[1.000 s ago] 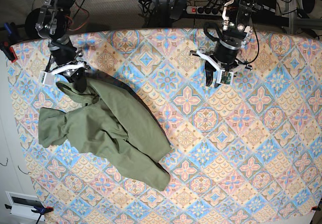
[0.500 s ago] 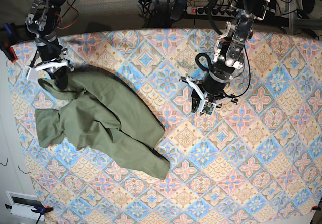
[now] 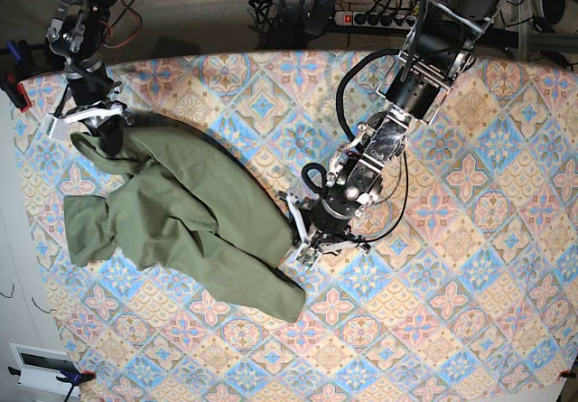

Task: Layout the t-shirt on the table in an organized manner, then fold the t-shirt properly
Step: 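Reach the left gripper to the t-shirt's other end and grasp it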

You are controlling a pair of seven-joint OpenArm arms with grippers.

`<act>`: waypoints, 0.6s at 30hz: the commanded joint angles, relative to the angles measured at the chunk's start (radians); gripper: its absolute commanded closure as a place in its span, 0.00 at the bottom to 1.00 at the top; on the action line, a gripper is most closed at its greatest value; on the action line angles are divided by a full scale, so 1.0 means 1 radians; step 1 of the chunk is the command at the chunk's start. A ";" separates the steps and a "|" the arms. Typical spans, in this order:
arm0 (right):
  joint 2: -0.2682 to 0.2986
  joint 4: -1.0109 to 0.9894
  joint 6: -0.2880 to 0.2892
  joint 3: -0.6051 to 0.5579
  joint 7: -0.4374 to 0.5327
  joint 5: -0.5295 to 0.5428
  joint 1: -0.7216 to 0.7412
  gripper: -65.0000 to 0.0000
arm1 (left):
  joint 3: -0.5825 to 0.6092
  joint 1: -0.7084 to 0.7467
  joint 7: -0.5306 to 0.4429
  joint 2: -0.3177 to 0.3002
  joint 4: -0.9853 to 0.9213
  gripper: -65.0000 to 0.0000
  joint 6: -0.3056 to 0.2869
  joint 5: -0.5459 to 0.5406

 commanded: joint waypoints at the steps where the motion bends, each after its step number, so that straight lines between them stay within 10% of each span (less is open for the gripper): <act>1: 0.012 0.014 0.013 0.007 0.024 0.011 0.002 0.93 | 0.010 -0.043 -0.022 0.002 -0.002 0.69 0.007 0.003; 11: 0.012 0.008 0.013 0.007 0.024 0.011 0.009 0.93 | 0.033 -0.094 -0.022 0.100 -0.220 0.65 0.003 -0.007; 14: 0.012 0.008 0.013 0.007 0.024 0.011 0.009 0.93 | 0.033 -0.088 -0.022 0.111 -0.229 0.66 -0.078 -0.010; 18: 0.012 0.008 0.013 0.007 0.024 0.011 0.009 0.93 | 0.027 -0.088 -0.023 0.117 -0.231 0.94 -0.190 -0.013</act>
